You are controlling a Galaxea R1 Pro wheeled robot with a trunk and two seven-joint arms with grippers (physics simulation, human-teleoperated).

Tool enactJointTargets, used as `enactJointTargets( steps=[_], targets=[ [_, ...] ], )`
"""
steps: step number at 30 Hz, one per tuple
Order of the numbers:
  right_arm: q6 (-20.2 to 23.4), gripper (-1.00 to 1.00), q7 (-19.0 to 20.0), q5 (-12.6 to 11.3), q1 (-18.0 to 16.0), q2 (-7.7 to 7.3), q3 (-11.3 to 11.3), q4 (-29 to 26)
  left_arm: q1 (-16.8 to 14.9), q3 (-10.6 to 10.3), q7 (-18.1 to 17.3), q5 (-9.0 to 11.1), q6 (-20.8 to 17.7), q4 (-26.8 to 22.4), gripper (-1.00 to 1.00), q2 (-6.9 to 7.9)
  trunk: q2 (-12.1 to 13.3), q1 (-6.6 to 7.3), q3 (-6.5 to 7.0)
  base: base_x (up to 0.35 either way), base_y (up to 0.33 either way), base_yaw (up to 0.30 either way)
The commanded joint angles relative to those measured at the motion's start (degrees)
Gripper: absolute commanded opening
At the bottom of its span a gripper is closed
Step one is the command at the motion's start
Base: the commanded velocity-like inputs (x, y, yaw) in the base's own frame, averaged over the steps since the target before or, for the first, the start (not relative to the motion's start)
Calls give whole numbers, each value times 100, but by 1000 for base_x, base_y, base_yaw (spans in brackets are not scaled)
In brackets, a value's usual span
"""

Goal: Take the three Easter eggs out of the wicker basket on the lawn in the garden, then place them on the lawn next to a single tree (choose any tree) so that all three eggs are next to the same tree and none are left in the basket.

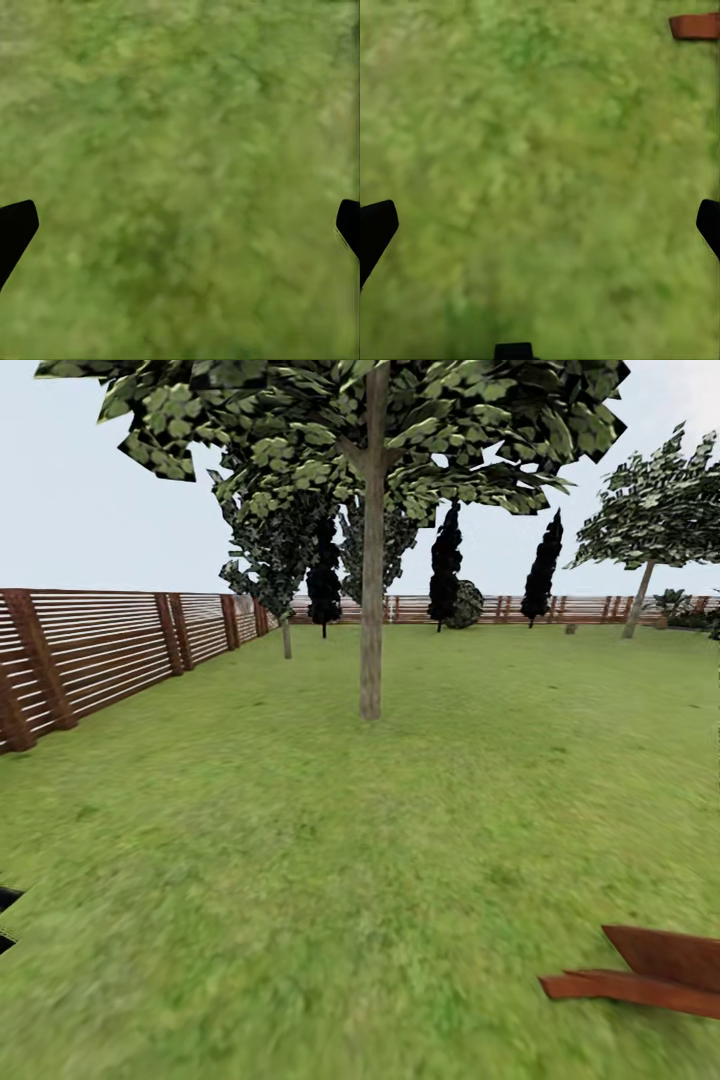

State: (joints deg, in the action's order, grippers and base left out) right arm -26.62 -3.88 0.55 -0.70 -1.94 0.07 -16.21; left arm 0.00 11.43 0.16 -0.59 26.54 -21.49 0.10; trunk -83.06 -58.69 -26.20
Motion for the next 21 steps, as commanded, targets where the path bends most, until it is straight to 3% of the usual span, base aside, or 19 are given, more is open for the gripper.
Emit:
enactJointTargets(
  steps=[1,21],
  targets=[
    [-17,100,-16,7,-3,0,2,4,0,9,2,-8,10,-4,100,-1,-2,-3,-4,333,0,-17],
    [-16,100,-16,0,-6,9,2,4,0,9,2,-6,15,-4,100,-1,-2,-3,-3,337,0,-1]
  ],
)
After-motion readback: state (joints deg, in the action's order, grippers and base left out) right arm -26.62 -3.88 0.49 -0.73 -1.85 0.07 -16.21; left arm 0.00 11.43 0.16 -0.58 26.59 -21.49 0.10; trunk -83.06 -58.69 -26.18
